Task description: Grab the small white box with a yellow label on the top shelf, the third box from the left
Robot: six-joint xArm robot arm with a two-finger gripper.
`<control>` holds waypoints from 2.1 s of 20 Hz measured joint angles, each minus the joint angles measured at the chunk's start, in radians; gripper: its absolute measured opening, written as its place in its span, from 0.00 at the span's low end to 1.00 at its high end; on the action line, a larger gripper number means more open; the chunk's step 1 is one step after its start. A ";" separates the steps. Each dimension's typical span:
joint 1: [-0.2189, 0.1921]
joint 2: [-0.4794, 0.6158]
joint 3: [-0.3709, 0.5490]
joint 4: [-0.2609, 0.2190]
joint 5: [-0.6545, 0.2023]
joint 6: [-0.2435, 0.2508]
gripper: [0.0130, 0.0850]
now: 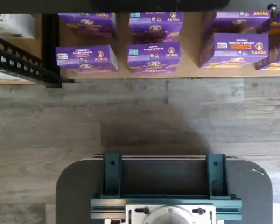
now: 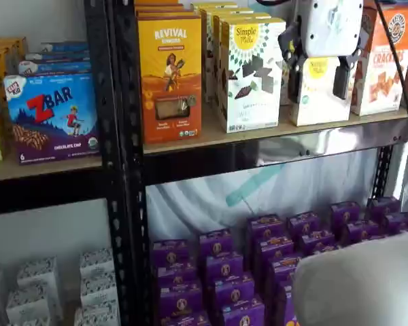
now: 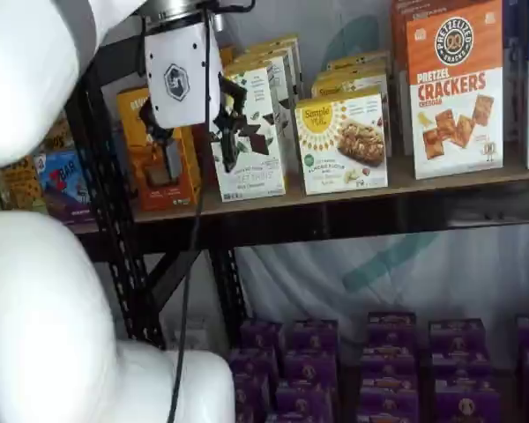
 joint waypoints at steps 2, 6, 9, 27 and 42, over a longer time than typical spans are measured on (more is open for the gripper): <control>-0.017 0.006 -0.005 0.018 0.010 -0.008 1.00; -0.029 0.004 -0.003 0.034 0.007 -0.015 1.00; -0.020 0.004 -0.001 0.023 0.000 -0.011 1.00; -0.204 0.113 -0.008 -0.057 -0.241 -0.217 1.00; -0.334 0.260 -0.111 -0.016 -0.354 -0.337 1.00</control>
